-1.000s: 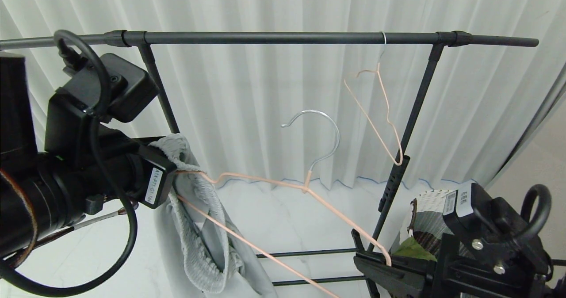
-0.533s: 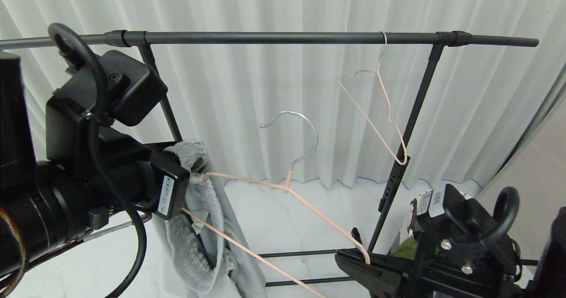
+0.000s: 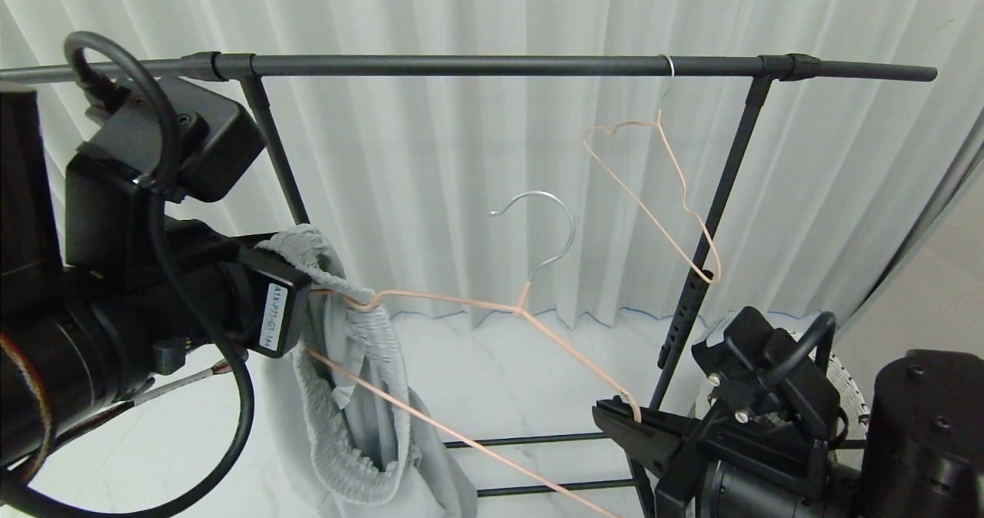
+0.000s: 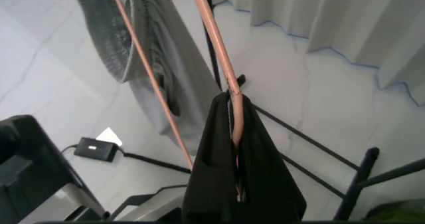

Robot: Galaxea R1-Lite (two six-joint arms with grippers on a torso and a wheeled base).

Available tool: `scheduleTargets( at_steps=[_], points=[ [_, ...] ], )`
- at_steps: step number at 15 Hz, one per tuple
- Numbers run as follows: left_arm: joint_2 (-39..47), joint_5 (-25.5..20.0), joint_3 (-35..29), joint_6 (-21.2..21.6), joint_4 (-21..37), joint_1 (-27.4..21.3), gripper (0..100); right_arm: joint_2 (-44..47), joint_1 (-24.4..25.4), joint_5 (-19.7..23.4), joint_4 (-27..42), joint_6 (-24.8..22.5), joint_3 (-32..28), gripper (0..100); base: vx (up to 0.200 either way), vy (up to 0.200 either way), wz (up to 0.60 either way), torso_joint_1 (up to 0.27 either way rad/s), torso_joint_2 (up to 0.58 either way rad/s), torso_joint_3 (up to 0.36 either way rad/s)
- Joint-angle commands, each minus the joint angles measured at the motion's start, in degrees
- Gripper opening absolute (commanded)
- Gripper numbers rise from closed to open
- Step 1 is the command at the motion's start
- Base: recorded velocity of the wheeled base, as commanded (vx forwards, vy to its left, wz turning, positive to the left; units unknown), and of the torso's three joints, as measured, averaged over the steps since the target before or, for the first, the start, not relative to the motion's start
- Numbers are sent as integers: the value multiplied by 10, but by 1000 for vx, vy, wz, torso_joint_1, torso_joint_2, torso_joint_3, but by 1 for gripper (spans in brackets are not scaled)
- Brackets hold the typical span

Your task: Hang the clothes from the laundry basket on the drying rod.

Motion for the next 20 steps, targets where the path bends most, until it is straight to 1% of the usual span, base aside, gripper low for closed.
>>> scheduleTargets(
  at_steps=[1,2,5,7,10,11,13,16,19,20],
  points=[
    [1,1,0,-1,0,3,0,2,-4,-3,-1,0,-3,0,0,0,0,0,0,0],
    [3,1,-1,-11,0,-1,0,6,-3,-3,-1,0,-12,0,0,0,0,0,0,0],
    [24,3,-7,-105,1,-27,0,30,0,-7,-1,-1,-48,0,0,0,0,0,0,0],
    [35,3,-13,-129,0,-31,0,47,15,-8,0,-2,-68,0,0,0,0,0,0,0],
    [60,3,-46,-162,0,-30,0,64,49,-16,2,-1,-67,0,0,0,0,0,0,0],
    [66,3,-57,-164,1,-29,0,68,52,-18,3,0,-65,0,0,0,0,0,0,0],
    [72,3,-66,-164,0,-28,0,71,48,-35,4,1,-64,0,0,0,0,0,0,0],
    [67,3,-64,-164,2,-27,0,67,27,-63,5,3,-57,0,0,0,0,0,0,0],
    [67,3,-59,-164,2,-28,0,68,22,-98,-7,6,-70,0,0,0,0,0,0,0],
    [67,2,-59,-164,2,-32,0,70,23,-98,-18,5,-70,0,0,0,0,0,0,0]
  ],
)
